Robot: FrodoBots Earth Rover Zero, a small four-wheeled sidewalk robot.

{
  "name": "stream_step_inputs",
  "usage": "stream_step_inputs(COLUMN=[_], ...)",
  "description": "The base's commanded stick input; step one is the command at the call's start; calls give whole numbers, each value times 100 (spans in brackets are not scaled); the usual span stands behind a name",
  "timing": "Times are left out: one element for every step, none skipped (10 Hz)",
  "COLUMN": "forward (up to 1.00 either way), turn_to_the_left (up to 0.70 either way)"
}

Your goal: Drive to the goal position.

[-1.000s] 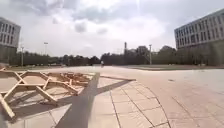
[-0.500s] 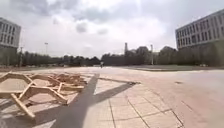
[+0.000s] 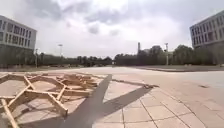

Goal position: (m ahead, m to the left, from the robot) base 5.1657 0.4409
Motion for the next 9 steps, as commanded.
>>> stream_step_inputs(forward=[100, 100, 100, 100, 100, 100, 100, 100, 100], turn_to_the_left=[3, 3, 3, 3, 3, 3, 3, 1, 0])
